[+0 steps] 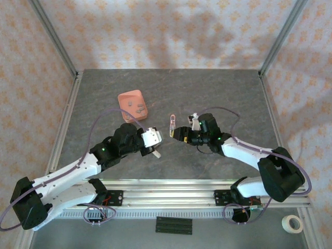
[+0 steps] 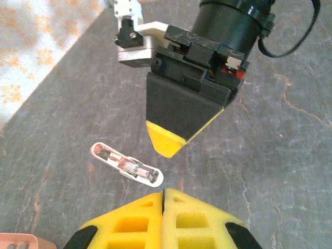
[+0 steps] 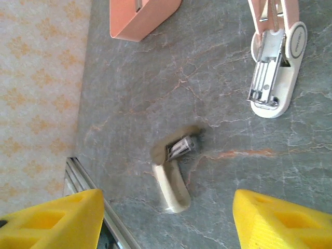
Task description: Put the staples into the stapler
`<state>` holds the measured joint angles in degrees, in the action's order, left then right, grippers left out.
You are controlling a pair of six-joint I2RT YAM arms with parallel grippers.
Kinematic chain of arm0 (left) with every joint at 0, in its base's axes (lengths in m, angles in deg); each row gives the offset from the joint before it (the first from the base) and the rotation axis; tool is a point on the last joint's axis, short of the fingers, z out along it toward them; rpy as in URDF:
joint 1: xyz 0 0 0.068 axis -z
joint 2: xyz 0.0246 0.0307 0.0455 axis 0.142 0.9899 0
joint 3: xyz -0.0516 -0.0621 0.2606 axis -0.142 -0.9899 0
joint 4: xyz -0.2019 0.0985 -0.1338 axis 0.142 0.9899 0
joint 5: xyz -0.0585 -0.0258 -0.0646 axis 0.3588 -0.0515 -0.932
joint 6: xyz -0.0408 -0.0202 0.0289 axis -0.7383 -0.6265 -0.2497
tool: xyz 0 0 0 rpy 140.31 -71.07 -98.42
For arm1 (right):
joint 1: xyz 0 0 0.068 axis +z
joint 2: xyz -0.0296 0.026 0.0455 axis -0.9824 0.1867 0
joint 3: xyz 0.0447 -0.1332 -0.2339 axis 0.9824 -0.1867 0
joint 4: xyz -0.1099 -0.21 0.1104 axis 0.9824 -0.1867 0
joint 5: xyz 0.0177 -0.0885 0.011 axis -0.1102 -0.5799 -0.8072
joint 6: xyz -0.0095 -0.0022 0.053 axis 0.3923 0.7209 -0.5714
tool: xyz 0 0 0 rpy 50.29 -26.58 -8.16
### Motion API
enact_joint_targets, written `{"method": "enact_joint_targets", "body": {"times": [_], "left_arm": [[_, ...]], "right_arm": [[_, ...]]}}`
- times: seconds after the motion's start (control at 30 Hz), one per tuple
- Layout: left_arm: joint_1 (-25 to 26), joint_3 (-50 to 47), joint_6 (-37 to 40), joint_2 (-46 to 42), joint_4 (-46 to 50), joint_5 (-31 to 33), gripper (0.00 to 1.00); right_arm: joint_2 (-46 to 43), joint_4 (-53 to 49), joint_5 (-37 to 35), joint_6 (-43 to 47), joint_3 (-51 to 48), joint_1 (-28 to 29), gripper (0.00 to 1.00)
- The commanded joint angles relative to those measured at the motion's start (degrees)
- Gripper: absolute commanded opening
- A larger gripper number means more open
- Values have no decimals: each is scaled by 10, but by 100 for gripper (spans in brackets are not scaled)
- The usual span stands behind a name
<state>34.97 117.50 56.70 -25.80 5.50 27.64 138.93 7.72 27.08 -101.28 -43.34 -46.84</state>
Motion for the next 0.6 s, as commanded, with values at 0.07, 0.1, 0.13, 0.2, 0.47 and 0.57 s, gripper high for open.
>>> {"method": "enact_joint_targets", "body": {"times": [0.07,0.1,0.13,0.2,0.47,0.57], "left_arm": [[2,-23,-62,1,-80,70,11],[2,-20,-76,3,-77,85,15],[2,-14,-94,7,-66,99,20],[2,1,-128,13,-30,121,28],[-21,80,-422,70,206,214,55],[-40,89,-552,90,291,228,56]], "right_arm": [[-53,-1,-10,-4,2,-1,68],[-59,-26,-19,5,6,-1,68],[-67,-53,-32,15,14,-1,68],[-78,-93,-41,24,20,-1,68],[-96,-209,-101,67,55,22,68],[-76,-213,-106,66,67,41,67]]}}
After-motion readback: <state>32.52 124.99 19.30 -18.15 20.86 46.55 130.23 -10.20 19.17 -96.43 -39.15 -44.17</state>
